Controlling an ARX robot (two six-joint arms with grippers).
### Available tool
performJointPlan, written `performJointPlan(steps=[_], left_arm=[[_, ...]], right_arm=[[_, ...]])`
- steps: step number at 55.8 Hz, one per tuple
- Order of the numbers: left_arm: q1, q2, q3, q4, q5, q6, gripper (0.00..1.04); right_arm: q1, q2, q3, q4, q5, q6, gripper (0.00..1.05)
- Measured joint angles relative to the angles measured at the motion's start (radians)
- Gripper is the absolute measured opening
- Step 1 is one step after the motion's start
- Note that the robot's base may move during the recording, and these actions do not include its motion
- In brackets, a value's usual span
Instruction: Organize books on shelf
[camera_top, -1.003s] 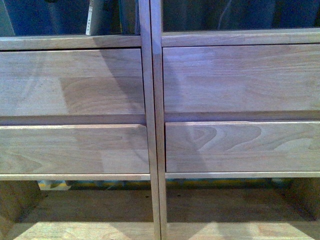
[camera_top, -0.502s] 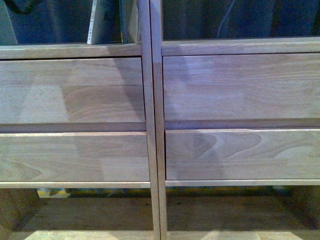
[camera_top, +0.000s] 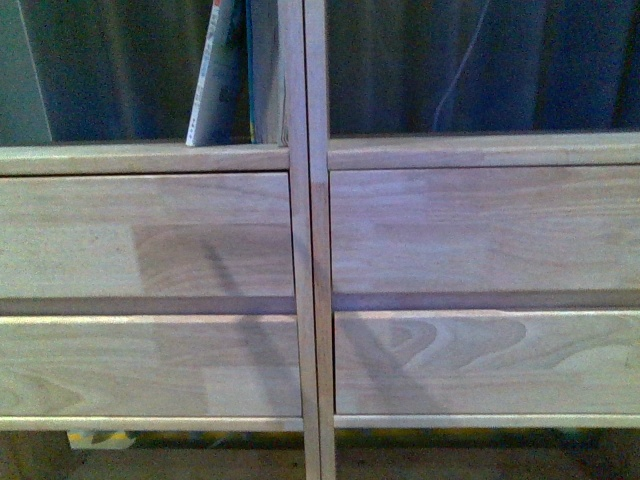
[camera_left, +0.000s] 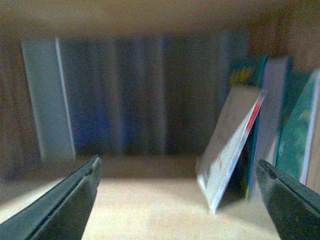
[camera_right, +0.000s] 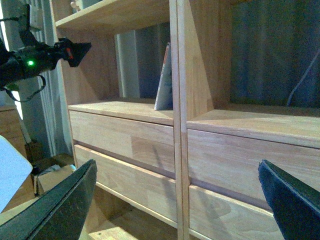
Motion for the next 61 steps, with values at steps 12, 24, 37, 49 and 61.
performJointPlan(steps=[12, 24, 37, 49, 61], left_arm=[[0.013, -0.151, -0.236, -0.171, -0.025, -0.035, 0.57], [0.062, -0.295, -0.525, -0.037, 0.027, -0.039, 0.16], [0.063, -0.404, -0.707, 0.026, 0.029, -0.045, 0.03], [0.063, -0.503, -0.824, 0.041, 0.028, -0.045, 0.03], [0.063, -0.599, -0.902, 0.031, 0.028, -0.045, 0.03]], right_arm=[[0.224, -0.169, 0.099, -0.771, 0.653, -0.392, 0.67], [0.397, -0.235, -0.005, -0.828, 0.907, -0.502, 0.27], [0.463, -0.278, -0.068, -0.809, 0.940, -0.523, 0.03], [0.465, -0.308, -0.108, -0.798, 0.940, -0.523, 0.03], [0.465, -0.329, -0.132, -0.794, 0.940, -0.523, 0.03]])
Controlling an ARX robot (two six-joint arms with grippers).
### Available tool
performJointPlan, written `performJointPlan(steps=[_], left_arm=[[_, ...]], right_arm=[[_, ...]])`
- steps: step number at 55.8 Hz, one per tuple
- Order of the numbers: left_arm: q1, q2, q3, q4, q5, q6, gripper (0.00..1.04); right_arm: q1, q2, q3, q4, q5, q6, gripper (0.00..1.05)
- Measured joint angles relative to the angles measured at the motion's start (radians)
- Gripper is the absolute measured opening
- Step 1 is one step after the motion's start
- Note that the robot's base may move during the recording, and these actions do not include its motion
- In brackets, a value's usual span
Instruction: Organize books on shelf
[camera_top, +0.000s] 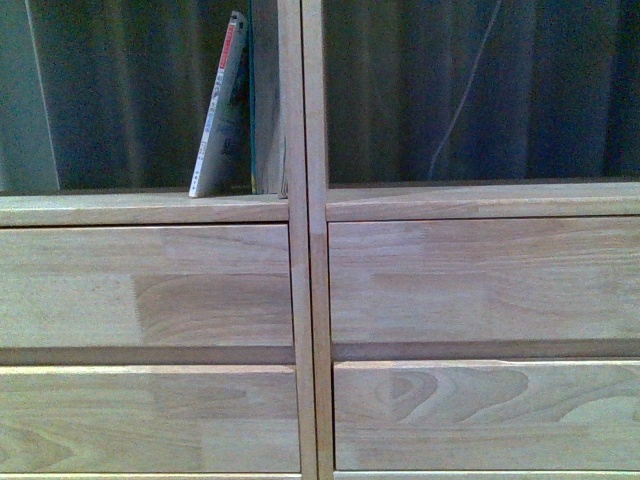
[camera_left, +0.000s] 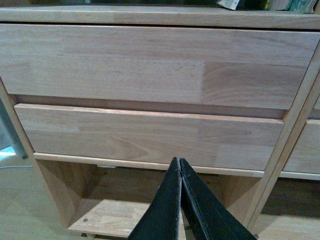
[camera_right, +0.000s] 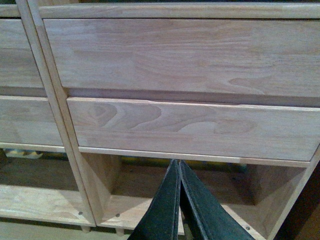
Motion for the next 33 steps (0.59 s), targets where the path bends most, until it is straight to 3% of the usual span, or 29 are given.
performJointPlan(steps=[33], left_arm=[[0.000, -0.255, -0.103, -0.153, 0.000, 0.000, 0.03]], right_arm=[[0.000, -0.055, -0.051, 0.008, 0.000, -0.001, 0.03]])
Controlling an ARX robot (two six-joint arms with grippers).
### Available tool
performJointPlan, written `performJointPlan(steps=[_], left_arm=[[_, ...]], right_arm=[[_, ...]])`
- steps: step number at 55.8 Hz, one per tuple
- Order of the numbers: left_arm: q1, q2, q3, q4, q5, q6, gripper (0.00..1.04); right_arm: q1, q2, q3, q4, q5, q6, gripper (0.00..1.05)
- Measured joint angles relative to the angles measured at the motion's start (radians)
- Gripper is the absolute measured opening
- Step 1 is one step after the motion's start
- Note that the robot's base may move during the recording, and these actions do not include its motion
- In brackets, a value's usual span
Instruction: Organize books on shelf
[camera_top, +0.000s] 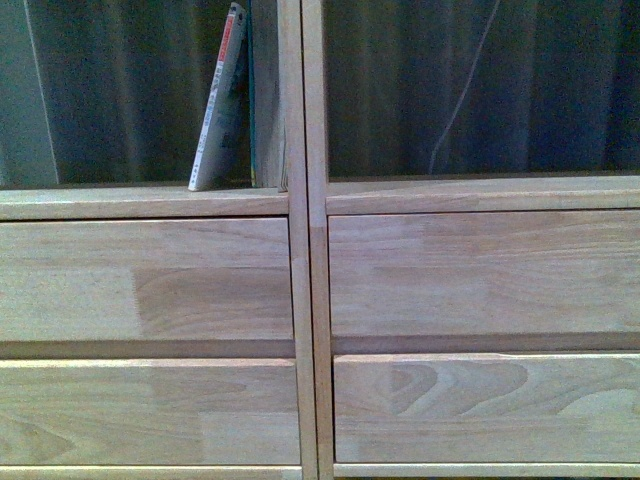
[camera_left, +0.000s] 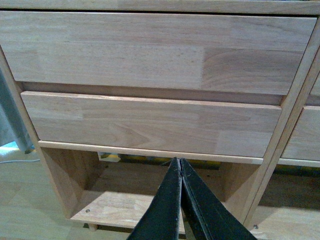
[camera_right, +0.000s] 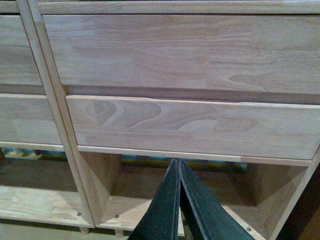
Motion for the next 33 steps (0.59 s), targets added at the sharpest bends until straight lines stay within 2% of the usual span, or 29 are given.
performJointPlan(steps=[7, 33], left_arm=[[0.000, -0.035, -0.034, 0.008, 0.000, 0.000, 0.03], [0.000, -0.195, -0.034, -0.148, 0.000, 0.000, 0.03]], right_arm=[[0.000, 0.000, 0.000, 0.000, 0.000, 0.000, 0.03], [0.000, -0.001, 0.000, 0.000, 0.000, 0.000, 0.03]])
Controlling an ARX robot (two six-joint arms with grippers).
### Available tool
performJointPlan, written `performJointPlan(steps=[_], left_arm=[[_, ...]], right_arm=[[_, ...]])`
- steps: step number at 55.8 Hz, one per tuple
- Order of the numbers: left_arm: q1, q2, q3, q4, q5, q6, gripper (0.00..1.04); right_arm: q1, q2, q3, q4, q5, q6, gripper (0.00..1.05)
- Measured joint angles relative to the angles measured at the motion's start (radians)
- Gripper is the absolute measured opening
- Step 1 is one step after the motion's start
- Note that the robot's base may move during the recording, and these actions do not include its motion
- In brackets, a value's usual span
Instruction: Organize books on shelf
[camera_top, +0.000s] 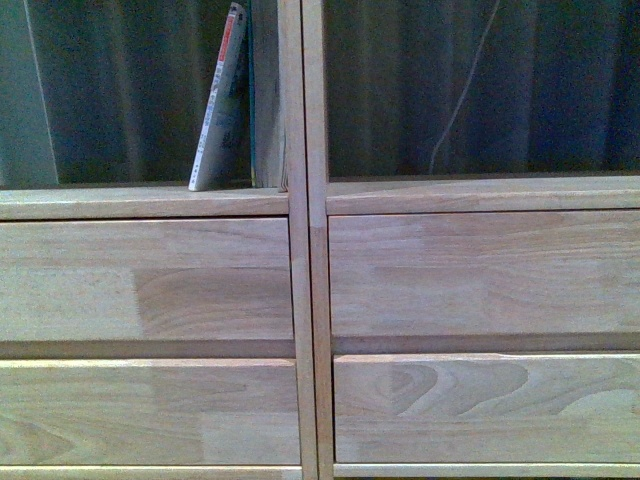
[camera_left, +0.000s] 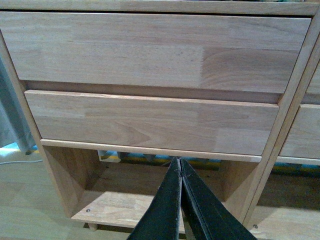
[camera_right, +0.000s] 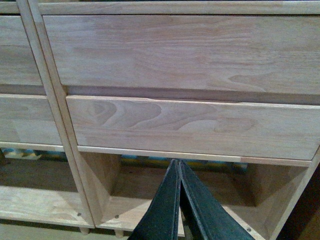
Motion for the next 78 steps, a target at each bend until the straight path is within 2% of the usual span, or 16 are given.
performJointPlan(steps=[11, 14, 17, 37, 51, 66, 68, 70, 78], left_arm=[[0.000, -0.053, 0.000, -0.053, 0.000, 0.000, 0.03], [0.000, -0.135, 0.000, -0.168, 0.000, 0.000, 0.03], [0.000, -0.190, 0.000, -0.208, 0.000, 0.000, 0.03], [0.000, -0.213, 0.000, -0.218, 0.000, -0.001, 0.04], [0.000, -0.213, 0.000, -0.218, 0.000, 0.000, 0.50], [0.000, -0.213, 0.000, -0.218, 0.000, 0.000, 0.95], [0.000, -0.213, 0.000, -0.218, 0.000, 0.000, 0.99], [0.000, -0.213, 0.000, -0.218, 0.000, 0.000, 0.98], [0.000, -0.213, 0.000, -0.218, 0.000, 0.000, 0.97]], right_arm=[[0.000, 0.000, 0.000, 0.000, 0.000, 0.000, 0.03], [0.000, 0.000, 0.000, 0.000, 0.000, 0.000, 0.03], [0.000, 0.000, 0.000, 0.000, 0.000, 0.000, 0.03], [0.000, 0.000, 0.000, 0.000, 0.000, 0.000, 0.03], [0.000, 0.000, 0.000, 0.000, 0.000, -0.002, 0.48], [0.000, 0.000, 0.000, 0.000, 0.000, -0.002, 0.91], [0.000, 0.000, 0.000, 0.000, 0.000, -0.002, 0.95], [0.000, 0.000, 0.000, 0.000, 0.000, -0.002, 0.99], [0.000, 0.000, 0.000, 0.000, 0.000, -0.002, 0.98]])
